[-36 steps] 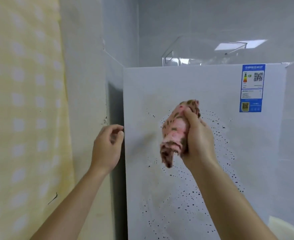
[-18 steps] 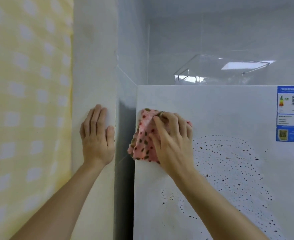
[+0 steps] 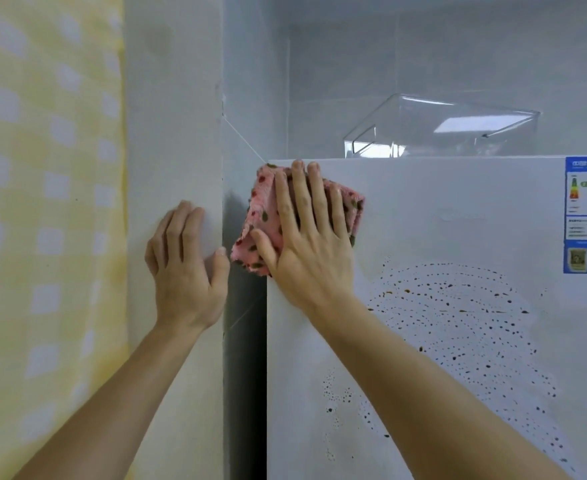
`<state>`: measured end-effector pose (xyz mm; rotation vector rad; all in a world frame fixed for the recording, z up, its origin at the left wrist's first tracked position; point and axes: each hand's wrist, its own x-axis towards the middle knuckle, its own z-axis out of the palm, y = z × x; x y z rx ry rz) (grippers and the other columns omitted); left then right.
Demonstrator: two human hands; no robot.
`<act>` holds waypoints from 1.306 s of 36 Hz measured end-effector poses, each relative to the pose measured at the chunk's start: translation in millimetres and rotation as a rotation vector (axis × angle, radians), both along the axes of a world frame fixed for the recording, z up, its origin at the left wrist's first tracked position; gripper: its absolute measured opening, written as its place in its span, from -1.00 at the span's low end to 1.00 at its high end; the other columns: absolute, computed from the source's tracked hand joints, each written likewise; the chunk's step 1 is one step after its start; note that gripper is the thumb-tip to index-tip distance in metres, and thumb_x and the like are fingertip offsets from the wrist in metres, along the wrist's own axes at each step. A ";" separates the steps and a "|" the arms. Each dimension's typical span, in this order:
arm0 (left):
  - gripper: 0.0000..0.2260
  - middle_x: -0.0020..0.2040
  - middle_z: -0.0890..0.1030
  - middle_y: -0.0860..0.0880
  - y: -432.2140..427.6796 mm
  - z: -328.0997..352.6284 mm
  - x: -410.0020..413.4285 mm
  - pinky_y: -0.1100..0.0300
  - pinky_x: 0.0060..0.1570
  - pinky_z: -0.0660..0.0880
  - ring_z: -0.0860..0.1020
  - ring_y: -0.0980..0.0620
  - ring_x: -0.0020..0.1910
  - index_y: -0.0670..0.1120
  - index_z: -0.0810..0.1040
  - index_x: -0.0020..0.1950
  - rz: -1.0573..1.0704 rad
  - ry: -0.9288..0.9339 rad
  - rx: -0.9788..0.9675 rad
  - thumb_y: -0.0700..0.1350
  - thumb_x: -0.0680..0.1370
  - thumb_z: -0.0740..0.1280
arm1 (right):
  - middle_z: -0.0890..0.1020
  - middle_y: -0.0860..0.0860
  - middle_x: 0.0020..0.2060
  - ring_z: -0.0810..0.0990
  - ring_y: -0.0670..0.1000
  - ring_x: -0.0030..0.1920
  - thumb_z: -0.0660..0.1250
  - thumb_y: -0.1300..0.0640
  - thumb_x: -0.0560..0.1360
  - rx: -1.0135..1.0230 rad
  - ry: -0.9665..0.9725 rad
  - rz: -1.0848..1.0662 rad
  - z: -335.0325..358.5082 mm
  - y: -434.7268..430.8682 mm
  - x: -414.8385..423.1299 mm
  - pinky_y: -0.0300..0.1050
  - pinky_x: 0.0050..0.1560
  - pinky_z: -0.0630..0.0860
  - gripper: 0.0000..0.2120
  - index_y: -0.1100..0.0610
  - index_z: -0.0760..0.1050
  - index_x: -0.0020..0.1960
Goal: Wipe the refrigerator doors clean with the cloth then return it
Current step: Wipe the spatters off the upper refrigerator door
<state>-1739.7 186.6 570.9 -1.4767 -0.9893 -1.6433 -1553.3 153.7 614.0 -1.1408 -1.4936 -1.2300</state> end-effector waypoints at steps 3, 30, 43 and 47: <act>-0.49 0.61 0.31 -0.22 -3.4 8.3 5.9 -0.21 0.55 0.17 0.26 -0.27 0.59 -0.19 0.37 0.54 0.014 0.010 -0.012 0.00 0.62 0.22 | 0.05 0.13 0.69 -0.04 0.14 0.70 0.04 -0.26 0.72 0.023 -0.009 0.034 -11.2 -1.1 2.2 0.15 0.69 -0.09 -0.26 0.20 0.03 0.70; -0.39 0.70 0.18 -0.10 -6.7 10.1 7.1 -0.25 0.61 0.09 0.09 -0.13 0.68 -0.08 0.24 0.67 0.003 0.048 -0.087 -0.03 0.60 0.20 | 0.10 0.08 0.69 -0.01 0.17 0.70 0.07 -0.35 0.68 0.078 -0.049 0.064 -7.0 0.7 17.2 0.15 0.68 -0.16 -0.29 -0.02 0.09 0.71; -0.44 0.70 0.18 -0.08 -14.8 13.8 7.6 -0.13 0.62 0.05 0.09 -0.12 0.69 -0.02 0.29 0.66 -0.025 0.031 -0.110 0.01 0.64 0.20 | 0.07 0.06 0.69 0.02 0.12 0.69 -0.09 -0.18 0.77 -0.088 -0.247 0.058 -117.6 -12.1 34.2 0.11 0.68 -0.04 -0.42 0.07 0.09 0.70; -0.43 0.70 0.18 -0.09 -14.3 12.8 8.9 -0.18 0.62 0.08 0.10 -0.14 0.68 -0.03 0.29 0.66 -0.016 0.011 -0.112 -0.02 0.63 0.24 | 0.06 0.08 0.70 -0.02 0.13 0.70 -0.03 -0.19 0.74 -0.070 -0.195 0.059 -67.4 -10.3 30.9 0.11 0.69 -0.09 -0.39 0.07 0.07 0.71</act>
